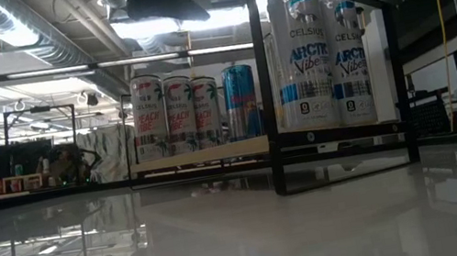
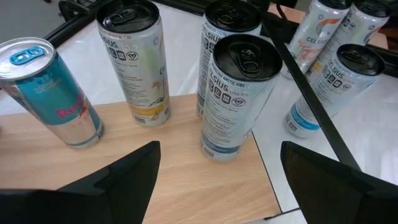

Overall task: Place canned beverage on shelf
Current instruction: Put the white and blue soda can on the shelf and align with the other white and blue soda can

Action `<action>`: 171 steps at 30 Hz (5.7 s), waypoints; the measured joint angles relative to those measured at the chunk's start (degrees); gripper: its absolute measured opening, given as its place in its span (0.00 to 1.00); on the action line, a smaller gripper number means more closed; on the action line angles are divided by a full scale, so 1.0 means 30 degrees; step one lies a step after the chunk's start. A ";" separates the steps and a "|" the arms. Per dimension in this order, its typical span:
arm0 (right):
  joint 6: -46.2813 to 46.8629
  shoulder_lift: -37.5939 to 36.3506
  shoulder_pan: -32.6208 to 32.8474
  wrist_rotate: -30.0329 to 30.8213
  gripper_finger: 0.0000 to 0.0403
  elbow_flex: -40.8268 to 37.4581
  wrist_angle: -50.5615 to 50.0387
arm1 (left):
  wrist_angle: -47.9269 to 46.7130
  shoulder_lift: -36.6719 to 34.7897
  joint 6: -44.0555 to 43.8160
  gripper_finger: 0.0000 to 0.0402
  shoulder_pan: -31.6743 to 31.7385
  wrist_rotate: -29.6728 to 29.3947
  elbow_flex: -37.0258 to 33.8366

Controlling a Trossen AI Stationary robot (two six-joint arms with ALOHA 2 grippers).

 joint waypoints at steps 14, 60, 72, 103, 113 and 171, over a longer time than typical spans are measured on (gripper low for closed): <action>0.6690 0.0433 1.0600 1.1070 0.94 0.0007 0.0899 | 0.0009 0.0015 -0.0029 0.81 -0.0488 0.0000 0.0000; 1.0833 0.7766 1.6833 2.1249 0.94 0.0000 0.0146 | 0.0010 0.0015 -0.0124 0.81 -0.0714 0.0000 0.0000; 1.0669 0.8377 1.6833 2.1096 0.94 0.0000 0.0393 | 0.0009 0.0015 -0.0124 0.81 -0.0717 0.0000 0.0000; 1.3795 0.8377 1.6796 2.2237 0.94 0.0000 -0.0386 | 0.0010 0.0022 -0.0153 0.81 -0.0722 0.0015 0.0000; 1.5656 0.8543 1.6833 2.2113 0.94 0.0000 -0.0283 | 0.0015 0.0022 -0.0153 0.81 -0.1181 0.0015 0.0000; -0.0769 0.8566 1.1509 1.4688 0.61 1.2678 -0.2288 | -0.0661 -0.1360 0.0002 0.81 -0.1440 -0.0038 -0.0007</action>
